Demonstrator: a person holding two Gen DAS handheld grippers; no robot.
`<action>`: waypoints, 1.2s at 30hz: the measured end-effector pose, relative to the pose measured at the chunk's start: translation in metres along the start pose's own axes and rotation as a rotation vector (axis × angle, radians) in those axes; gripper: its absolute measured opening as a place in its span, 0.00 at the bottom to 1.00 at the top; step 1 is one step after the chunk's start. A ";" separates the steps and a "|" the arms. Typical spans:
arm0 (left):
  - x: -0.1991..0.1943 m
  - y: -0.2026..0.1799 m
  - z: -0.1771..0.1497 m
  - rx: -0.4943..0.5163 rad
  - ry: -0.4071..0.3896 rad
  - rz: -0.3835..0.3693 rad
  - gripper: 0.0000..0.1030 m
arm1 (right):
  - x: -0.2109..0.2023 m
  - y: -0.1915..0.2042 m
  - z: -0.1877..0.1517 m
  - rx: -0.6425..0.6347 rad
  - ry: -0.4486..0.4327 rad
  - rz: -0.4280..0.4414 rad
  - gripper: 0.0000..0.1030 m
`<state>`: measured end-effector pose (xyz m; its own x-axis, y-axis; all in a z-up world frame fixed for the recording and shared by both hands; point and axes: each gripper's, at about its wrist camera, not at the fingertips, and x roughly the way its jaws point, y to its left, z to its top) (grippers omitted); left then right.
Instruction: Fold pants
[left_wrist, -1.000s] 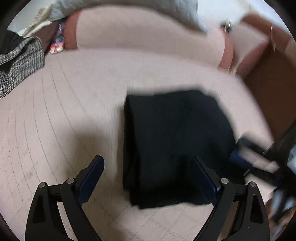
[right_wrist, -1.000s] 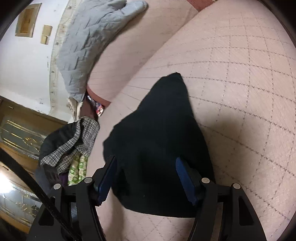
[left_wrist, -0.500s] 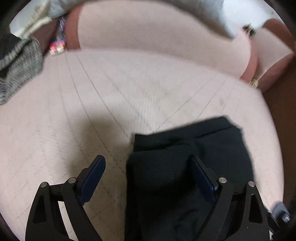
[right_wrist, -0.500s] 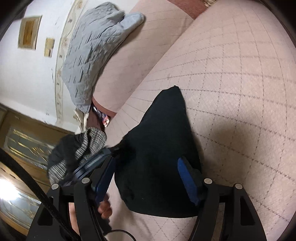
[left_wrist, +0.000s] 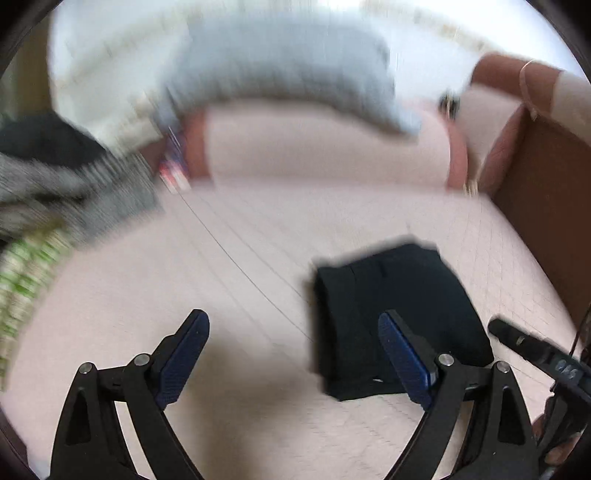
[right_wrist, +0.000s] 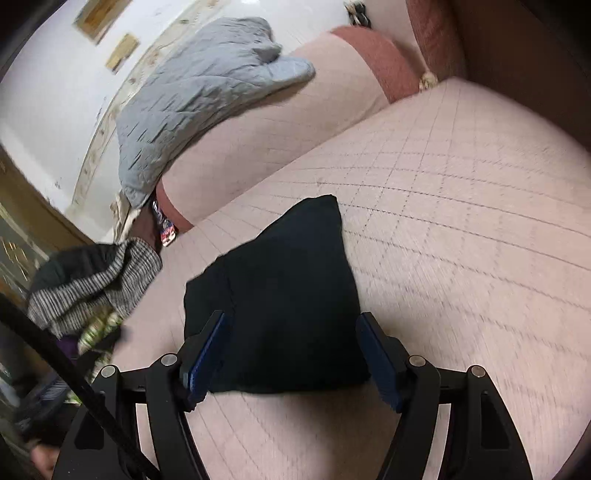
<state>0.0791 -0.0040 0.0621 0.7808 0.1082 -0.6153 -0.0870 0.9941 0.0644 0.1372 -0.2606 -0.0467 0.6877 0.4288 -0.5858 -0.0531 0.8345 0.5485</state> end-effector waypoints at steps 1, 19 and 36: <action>-0.028 0.002 -0.003 0.016 -0.096 0.042 0.97 | -0.009 0.005 -0.009 -0.025 -0.022 -0.023 0.76; -0.040 -0.012 -0.086 -0.053 0.184 -0.118 1.00 | -0.074 0.057 -0.126 -0.305 -0.055 -0.311 0.88; -0.007 -0.016 -0.105 -0.084 0.330 -0.144 1.00 | -0.044 0.043 -0.131 -0.283 0.044 -0.341 0.88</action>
<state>0.0102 -0.0211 -0.0170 0.5484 -0.0529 -0.8345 -0.0522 0.9939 -0.0973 0.0100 -0.1987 -0.0753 0.6691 0.1220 -0.7331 -0.0288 0.9900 0.1384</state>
